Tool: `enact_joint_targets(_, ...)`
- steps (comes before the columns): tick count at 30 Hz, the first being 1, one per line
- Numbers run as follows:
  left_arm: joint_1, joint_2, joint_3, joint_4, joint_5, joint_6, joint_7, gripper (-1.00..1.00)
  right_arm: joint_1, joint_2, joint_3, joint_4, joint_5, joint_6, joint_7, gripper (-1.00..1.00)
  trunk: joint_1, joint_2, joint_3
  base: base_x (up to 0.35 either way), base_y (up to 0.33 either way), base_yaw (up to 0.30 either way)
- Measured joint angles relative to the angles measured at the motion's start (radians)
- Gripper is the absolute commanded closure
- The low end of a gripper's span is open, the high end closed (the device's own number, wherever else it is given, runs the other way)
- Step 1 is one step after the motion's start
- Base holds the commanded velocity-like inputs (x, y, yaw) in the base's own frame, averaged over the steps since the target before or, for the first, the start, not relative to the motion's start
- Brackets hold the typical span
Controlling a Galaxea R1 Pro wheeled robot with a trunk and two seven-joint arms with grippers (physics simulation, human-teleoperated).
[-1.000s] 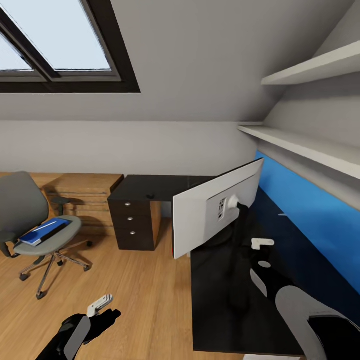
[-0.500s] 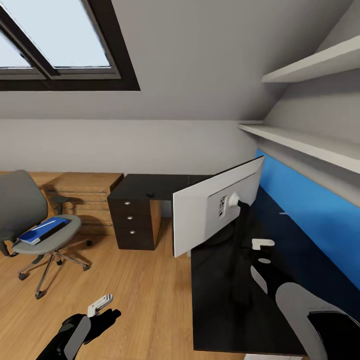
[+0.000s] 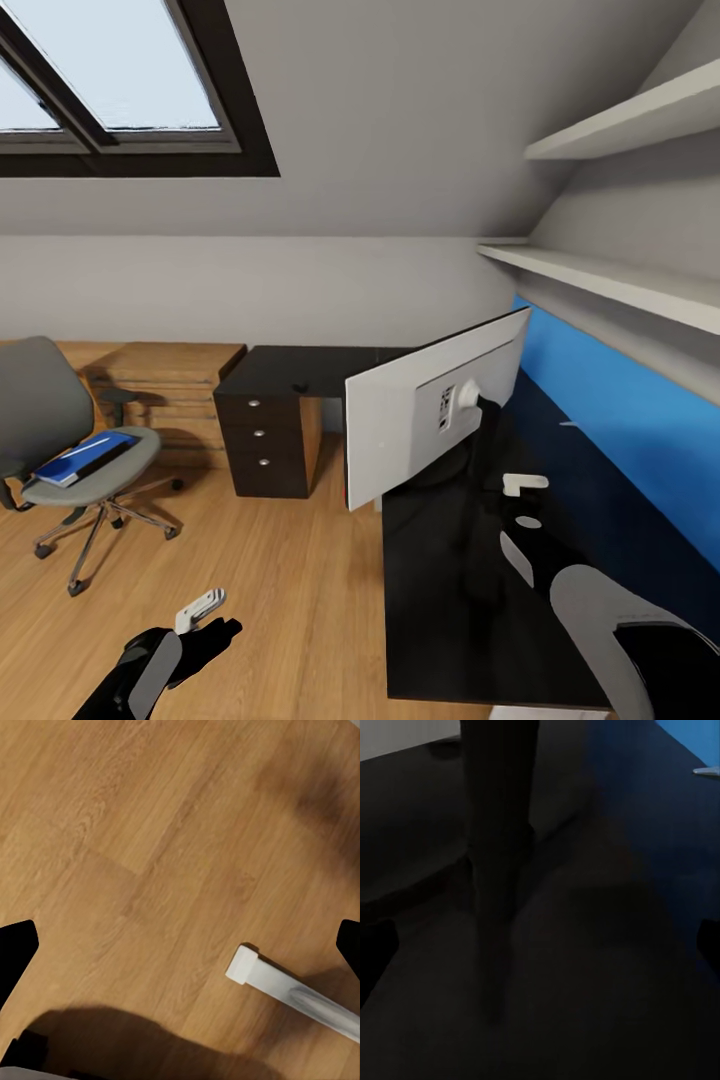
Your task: In the bedroom, organize the workspace by keeping the computer under the desk, ensuring the monitor is on the desk, placing the keyboard on the desk next to the monitor, placing the mouse on the desk next to the keyboard, moving the folder from the swivel chair onto the desk next to the mouse, stacking the notebook on top of the folder with the pen on top of the notebook, and positioning the swivel chair next to the desk.
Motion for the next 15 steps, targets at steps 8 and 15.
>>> enact_joint_targets(8, 0.0, 0.0, 0.0, 0.0, 0.0, 0.0, 0.0, -1.0, 0.0, -0.001, 0.0, 0.0, 0.001, -0.005, 0.0, -1.0, 0.031, -0.056, -0.025, 0.0, 0.0, 0.0)
enact_joint_targets(15, 0.0, 0.0, 0.0, 0.001, 0.0, 0.0, 0.0, -1.0, 0.001, -0.001, 0.0, 0.0, 0.001, -0.012, 0.0, -1.0, 0.058, -0.105, -0.047, 0.0, 0.0, 0.0)
